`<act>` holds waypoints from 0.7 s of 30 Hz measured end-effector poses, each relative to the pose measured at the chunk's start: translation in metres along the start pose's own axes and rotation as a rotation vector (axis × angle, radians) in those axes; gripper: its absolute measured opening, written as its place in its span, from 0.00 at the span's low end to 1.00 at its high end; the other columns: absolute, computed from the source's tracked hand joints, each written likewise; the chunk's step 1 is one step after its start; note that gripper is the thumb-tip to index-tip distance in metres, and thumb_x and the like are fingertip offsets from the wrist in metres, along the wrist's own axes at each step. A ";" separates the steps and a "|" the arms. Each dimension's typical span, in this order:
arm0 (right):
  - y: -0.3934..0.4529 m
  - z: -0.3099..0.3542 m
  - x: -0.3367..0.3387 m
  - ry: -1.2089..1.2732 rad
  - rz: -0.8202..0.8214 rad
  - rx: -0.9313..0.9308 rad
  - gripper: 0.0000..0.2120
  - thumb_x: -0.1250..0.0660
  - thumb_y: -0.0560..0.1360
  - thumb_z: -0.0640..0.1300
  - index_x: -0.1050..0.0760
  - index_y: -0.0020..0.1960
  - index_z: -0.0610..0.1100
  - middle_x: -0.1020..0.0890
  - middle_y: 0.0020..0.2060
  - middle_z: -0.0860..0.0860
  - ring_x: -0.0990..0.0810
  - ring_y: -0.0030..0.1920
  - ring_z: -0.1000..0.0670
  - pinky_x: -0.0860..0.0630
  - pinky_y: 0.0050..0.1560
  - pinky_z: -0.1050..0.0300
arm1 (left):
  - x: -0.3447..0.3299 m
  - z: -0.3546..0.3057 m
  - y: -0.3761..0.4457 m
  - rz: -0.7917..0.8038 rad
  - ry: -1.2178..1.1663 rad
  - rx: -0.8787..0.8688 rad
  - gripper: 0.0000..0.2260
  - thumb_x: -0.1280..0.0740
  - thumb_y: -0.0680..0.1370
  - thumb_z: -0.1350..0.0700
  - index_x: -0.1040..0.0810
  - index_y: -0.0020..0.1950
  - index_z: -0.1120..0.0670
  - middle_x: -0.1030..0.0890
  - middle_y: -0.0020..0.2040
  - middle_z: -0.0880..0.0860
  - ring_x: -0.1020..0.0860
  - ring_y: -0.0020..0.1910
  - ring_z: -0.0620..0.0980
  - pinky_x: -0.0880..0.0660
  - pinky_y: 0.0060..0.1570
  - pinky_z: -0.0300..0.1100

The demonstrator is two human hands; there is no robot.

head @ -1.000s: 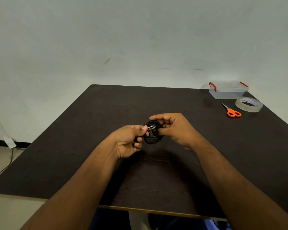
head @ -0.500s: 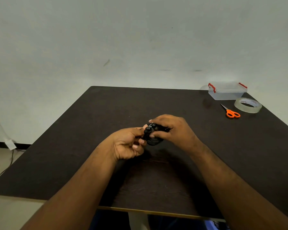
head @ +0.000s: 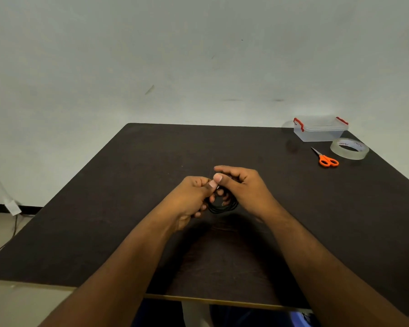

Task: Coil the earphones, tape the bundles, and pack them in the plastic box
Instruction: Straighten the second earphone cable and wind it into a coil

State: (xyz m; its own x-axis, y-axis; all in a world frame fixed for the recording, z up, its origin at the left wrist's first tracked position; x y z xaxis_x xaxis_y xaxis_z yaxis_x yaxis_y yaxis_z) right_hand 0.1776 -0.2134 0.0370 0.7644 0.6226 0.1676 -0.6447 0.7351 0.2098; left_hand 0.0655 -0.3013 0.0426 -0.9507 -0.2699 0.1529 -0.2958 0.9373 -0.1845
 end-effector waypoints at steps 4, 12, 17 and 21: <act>-0.007 0.002 0.005 0.102 0.038 -0.051 0.06 0.31 0.76 0.42 0.17 0.48 0.43 0.17 0.33 0.47 0.20 0.34 0.52 0.23 0.33 0.60 | 0.000 -0.002 0.000 0.030 0.156 -0.024 0.15 0.42 0.83 0.52 0.21 0.50 0.61 0.26 0.34 0.51 0.36 0.25 0.42 0.40 0.25 0.36; -0.016 -0.008 0.034 0.031 -0.278 -0.077 0.08 0.26 0.71 0.40 0.17 0.50 0.45 0.14 0.41 0.48 0.15 0.42 0.49 0.18 0.42 0.51 | -0.029 -0.006 0.015 -0.087 0.449 -0.224 0.05 0.34 0.79 0.56 0.19 0.51 0.53 0.19 0.36 0.47 0.23 0.35 0.41 0.28 0.36 0.36; -0.027 -0.023 0.068 -0.024 -0.362 -0.162 0.11 0.25 0.70 0.39 0.18 0.52 0.43 0.15 0.40 0.51 0.15 0.39 0.50 0.18 0.41 0.55 | -0.068 -0.003 0.032 -0.095 0.623 -0.266 0.06 0.35 0.78 0.52 0.19 0.51 0.50 0.17 0.42 0.51 0.18 0.43 0.50 0.20 0.47 0.49; -0.031 -0.022 0.096 -0.779 -0.204 -0.045 0.14 0.30 0.75 0.45 0.20 0.59 0.46 0.17 0.52 0.52 0.19 0.52 0.54 0.24 0.54 0.61 | -0.099 -0.002 0.042 -0.069 0.820 -0.278 0.08 0.37 0.80 0.52 0.20 0.53 0.52 0.18 0.47 0.54 0.20 0.48 0.55 0.23 0.46 0.48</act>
State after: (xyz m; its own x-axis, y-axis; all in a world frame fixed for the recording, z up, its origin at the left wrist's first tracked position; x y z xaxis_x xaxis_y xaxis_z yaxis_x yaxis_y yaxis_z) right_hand 0.2712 -0.1703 0.0250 0.6419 0.1206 0.7573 -0.4785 0.8347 0.2727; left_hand 0.1474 -0.2345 0.0220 -0.5324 -0.1841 0.8263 -0.2146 0.9735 0.0786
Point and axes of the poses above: each hand's wrist, its own y-axis towards the middle knuckle, its own x-axis out of the back of the hand, z = x × y, the point moved 3 cm from there along y, towards the middle knuckle
